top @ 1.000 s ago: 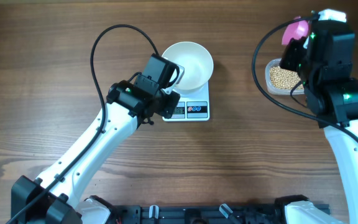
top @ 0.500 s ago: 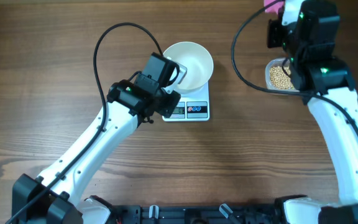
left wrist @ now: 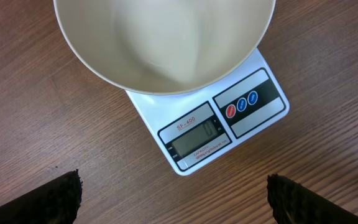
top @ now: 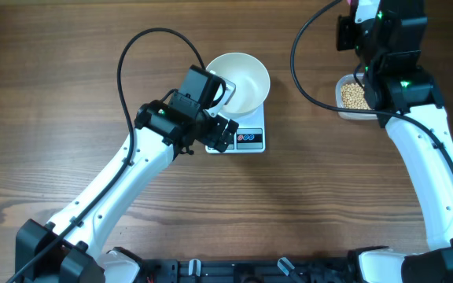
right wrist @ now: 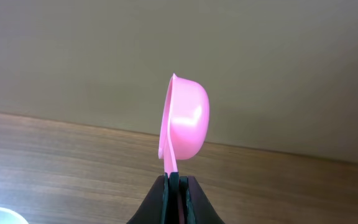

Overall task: Scoop item into bowl and weigh 150g on scale
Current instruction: 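Move the scoop with the right gripper above the soybean tub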

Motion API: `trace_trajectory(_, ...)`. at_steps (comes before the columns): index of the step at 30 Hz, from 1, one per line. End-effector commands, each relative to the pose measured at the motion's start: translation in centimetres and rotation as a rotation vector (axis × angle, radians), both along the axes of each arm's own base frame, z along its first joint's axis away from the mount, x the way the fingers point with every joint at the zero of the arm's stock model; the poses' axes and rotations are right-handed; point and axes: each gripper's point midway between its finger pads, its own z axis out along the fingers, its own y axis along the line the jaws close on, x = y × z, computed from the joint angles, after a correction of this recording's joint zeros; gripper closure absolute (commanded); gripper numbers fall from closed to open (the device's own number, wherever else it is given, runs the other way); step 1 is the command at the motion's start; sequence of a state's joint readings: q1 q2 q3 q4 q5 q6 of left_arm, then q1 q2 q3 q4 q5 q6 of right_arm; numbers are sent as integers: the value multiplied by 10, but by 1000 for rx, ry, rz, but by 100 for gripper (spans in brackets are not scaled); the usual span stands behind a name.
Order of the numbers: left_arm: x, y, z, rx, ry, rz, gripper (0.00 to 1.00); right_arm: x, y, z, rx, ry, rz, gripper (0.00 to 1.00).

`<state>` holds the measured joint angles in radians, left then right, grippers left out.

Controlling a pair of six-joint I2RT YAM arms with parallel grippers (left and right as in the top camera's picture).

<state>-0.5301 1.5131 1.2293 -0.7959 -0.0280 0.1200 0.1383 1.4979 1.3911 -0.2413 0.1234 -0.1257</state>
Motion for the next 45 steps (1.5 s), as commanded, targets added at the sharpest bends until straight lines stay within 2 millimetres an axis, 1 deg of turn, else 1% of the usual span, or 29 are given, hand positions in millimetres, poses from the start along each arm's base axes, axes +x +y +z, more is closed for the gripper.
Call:
trace_trajectory(1,1,0,-4,2,11,-5,0,1,12,16,-12,-30,115,96)
trace_trajectory(4,1,0,-4,2,11,-5,0,-4,13,25,44,-12,210,96)
trace_trajectory(6,1,0,-4,2,10,-5,0,-12,8,23,97,36,266,96)
trace_trajectory(9,1,0,-4,2,11,-5,0,-22,-11,10,121,107,243,96)
trace_trajectory(10,1,0,-4,2,11,-5,0,-24,-13,8,118,120,238,96)
trace_trajectory(14,1,0,-4,2,11,-5,0,-39,-27,4,133,166,200,96)
trace_trajectory(15,1,0,-4,2,11,-5,0,-42,-33,4,159,175,168,96)
trace_trajectory(18,1,0,-4,2,11,-5,0,-49,-68,-3,304,216,-80,96)
trace_trajectory(19,1,0,-4,2,11,-5,0,-53,-78,-9,391,241,-189,96)
trace_trajectory(23,1,0,-4,2,10,-5,0,-59,-87,-17,548,259,-334,96)
trace_trajectory(24,1,0,-4,2,11,-5,0,-60,-86,-18,551,267,-338,96)
trace_trajectory(30,1,0,-4,2,11,-5,0,-73,-88,-35,516,346,-366,96)
trace_trajectory(33,1,0,-4,2,11,-5,0,-80,-88,-42,416,393,-321,96)
trace_trajectory(39,1,0,-4,2,11,-5,0,-78,-89,-41,143,399,-154,96)
trace_trajectory(42,1,0,-4,2,11,-5,0,-77,-89,-40,68,395,-109,96)
trace_trajectory(45,1,0,-4,2,11,-5,0,-77,-89,-40,31,397,-89,96)
